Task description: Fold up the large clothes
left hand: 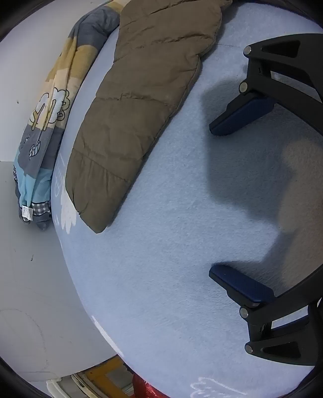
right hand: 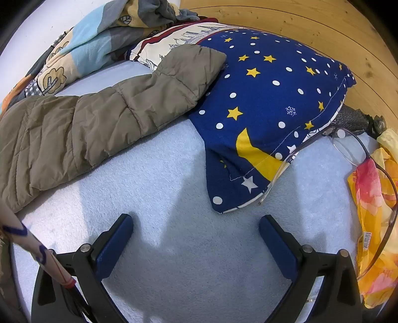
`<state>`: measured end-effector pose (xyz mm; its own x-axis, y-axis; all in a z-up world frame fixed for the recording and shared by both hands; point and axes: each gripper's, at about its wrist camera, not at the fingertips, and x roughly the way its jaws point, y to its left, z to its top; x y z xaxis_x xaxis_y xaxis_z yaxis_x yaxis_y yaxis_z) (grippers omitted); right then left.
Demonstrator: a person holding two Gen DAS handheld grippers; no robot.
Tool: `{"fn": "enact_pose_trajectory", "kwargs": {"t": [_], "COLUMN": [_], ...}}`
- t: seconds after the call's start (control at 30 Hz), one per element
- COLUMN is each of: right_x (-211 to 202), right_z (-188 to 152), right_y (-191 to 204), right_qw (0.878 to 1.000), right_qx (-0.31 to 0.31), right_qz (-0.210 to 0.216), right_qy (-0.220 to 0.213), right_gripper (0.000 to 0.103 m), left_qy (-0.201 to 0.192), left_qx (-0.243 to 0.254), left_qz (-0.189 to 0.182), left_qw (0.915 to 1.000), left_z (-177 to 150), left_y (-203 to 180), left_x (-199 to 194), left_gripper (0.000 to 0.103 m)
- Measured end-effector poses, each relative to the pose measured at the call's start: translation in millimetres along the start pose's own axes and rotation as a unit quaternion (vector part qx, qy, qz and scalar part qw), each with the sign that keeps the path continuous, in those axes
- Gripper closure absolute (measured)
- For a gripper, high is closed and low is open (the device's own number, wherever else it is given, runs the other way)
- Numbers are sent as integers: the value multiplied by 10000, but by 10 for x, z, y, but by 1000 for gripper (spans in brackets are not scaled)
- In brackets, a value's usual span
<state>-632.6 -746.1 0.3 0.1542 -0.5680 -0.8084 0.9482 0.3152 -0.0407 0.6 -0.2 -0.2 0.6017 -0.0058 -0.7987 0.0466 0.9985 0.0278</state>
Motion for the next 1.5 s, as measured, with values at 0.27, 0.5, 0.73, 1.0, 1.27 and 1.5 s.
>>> {"fn": "enact_pose_trajectory", "kwargs": {"t": [0.27, 0.5, 0.73, 1.0, 1.27, 1.5], "right_x": [-1, -42, -370, -1979, -3745, -4678], "right_z": [3, 10, -53, -158, -1458, -2326], "right_y": [5, 27, 118, 726, 1307, 1665], "right_qw": [10000, 9987, 9959, 9927, 9660, 9445], "right_qx": [-14, 278, 536, -16, -753, -1539], "right_qz": [-24, -78, 399, 856, 1612, 2082], "right_qy": [7, 424, 613, -853, -1875, -2023], "right_gripper": [0, 0, 1, 1, 1, 0], "left_qy": [-8, 68, 15, -1455, -2352, -2485], "left_qx": [32, -95, 7, 955, 1472, 1627], "left_qz": [58, -11, 22, 29, -1121, -1564], "left_qw": [10000, 9999, 10000, 9847, 9542, 9420], "left_z": [42, -93, -243, -541, -1473, -2207], "left_y": [-10, 49, 60, -338, -864, -943], "left_x": [10, -180, -696, -2262, -3927, -4819], "left_gripper": [0, 0, 0, 0, 0, 0]}}
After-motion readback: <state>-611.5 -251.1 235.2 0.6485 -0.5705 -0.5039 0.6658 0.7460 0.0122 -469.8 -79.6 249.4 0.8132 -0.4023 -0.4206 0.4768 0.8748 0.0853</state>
